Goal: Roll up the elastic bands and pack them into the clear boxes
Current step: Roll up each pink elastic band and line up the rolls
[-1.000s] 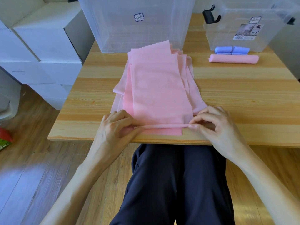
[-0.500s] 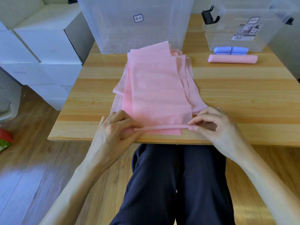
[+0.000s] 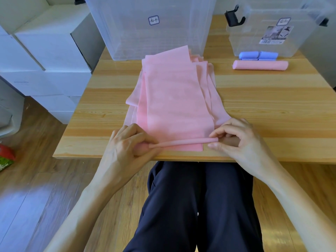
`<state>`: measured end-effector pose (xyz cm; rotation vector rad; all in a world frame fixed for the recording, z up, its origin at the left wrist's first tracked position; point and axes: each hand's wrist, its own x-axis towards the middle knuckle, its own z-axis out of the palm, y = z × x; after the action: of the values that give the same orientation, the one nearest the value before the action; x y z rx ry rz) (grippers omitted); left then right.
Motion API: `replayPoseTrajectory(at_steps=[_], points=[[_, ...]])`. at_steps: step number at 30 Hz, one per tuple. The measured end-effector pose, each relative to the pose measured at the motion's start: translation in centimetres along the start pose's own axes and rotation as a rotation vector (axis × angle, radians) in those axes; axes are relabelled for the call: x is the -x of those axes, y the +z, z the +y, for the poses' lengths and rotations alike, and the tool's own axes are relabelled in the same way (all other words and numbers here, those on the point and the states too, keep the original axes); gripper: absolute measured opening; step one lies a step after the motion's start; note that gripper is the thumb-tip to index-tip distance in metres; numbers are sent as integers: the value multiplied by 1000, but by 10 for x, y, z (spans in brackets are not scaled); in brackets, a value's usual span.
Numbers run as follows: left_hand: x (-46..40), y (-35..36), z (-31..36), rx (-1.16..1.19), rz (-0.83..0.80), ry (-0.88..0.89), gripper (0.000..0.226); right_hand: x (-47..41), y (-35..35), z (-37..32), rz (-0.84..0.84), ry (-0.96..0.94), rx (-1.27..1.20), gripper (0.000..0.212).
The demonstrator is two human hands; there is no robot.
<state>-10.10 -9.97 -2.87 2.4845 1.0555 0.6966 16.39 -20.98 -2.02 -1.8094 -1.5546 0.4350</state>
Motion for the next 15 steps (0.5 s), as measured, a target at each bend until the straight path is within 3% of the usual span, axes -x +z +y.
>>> replayPoseTrajectory(at_steps=[8, 12, 15], points=[[0, -10, 9, 89, -3, -105, 17, 0, -2, -8, -47, 57, -65, 12], [3, -19, 20, 253, -109, -269, 9, 7, -8, -14, -116, 134, -131, 12], [3, -24, 29, 503, -181, -422, 11, 9, -11, -20, -145, 205, -223, 12]])
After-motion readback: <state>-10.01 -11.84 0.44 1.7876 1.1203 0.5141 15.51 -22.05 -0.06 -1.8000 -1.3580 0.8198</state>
